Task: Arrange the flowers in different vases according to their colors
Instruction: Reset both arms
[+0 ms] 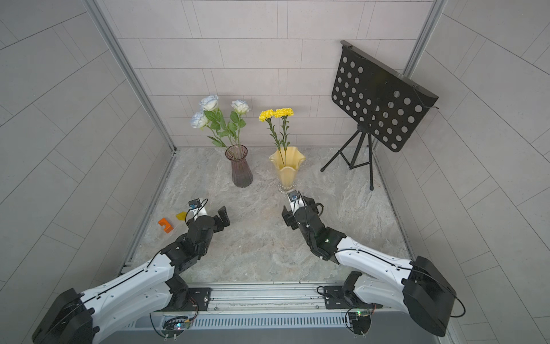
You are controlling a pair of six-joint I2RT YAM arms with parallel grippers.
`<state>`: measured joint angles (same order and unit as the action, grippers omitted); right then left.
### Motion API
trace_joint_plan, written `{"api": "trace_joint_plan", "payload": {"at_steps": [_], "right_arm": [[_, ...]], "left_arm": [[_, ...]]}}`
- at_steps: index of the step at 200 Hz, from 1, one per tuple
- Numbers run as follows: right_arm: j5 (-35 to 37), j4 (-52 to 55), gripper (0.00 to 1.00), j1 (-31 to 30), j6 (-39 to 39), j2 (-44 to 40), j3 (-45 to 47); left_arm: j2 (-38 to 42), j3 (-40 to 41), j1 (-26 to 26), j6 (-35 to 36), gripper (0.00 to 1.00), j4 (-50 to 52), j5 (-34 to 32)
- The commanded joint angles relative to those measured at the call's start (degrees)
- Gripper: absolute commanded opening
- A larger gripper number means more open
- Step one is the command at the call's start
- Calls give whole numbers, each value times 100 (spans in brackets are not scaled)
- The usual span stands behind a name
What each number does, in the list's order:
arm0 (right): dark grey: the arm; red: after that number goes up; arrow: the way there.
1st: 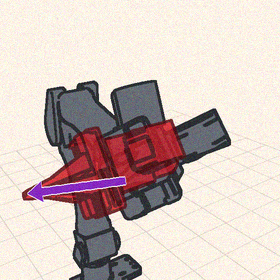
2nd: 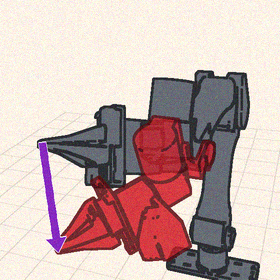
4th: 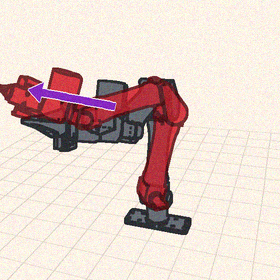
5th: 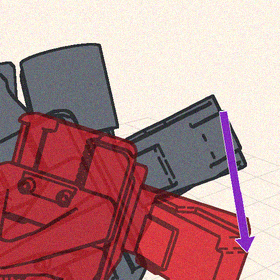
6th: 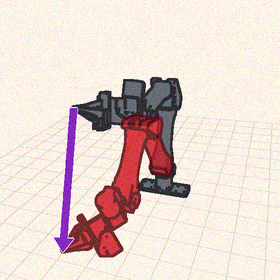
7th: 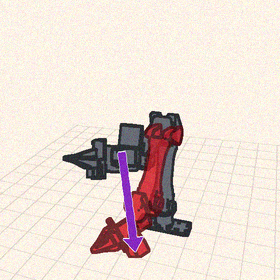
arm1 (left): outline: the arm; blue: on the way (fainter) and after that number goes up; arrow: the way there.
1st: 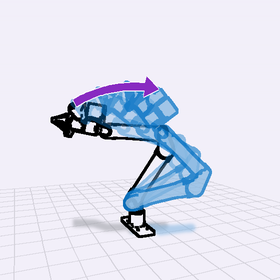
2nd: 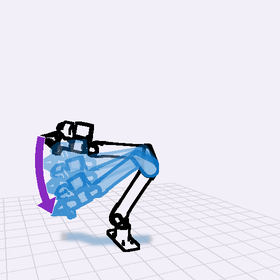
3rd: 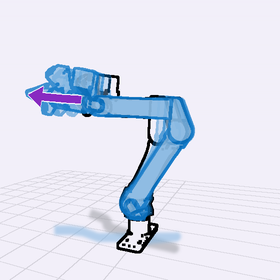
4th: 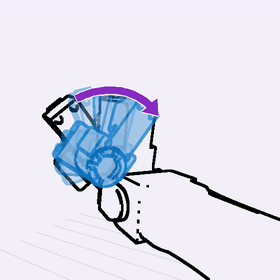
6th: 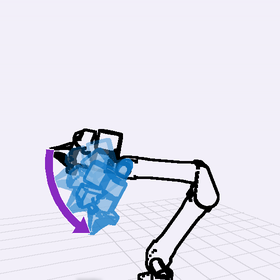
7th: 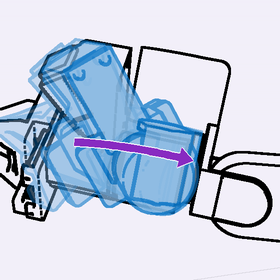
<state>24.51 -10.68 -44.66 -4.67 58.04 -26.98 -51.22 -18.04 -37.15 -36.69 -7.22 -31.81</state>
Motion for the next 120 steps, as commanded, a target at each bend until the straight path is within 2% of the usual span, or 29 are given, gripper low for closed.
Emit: {"api": "trace_joint_plan", "payload": {"at_steps": [1,25,50,64,120], "right_arm": [[704,51,87,347,-37,-737,115],[785,273,87,967,-177,-827,181],[1499,113,88,1580,-151,-268,200],[1719,-279,88,1947,-3,133,233],[1507,-2548,93,2748,619,1768,540]], "left_arm": [[-121,-288,-9,-260,100,310,-203],[-134,-384,-10,-286,100,459,-187],[-127,-307,-11,-325,100,362,-202],[-129,-280,-12,-331,100,311,-182],[-248,-314,-9,-327,100,283,-137]]}}
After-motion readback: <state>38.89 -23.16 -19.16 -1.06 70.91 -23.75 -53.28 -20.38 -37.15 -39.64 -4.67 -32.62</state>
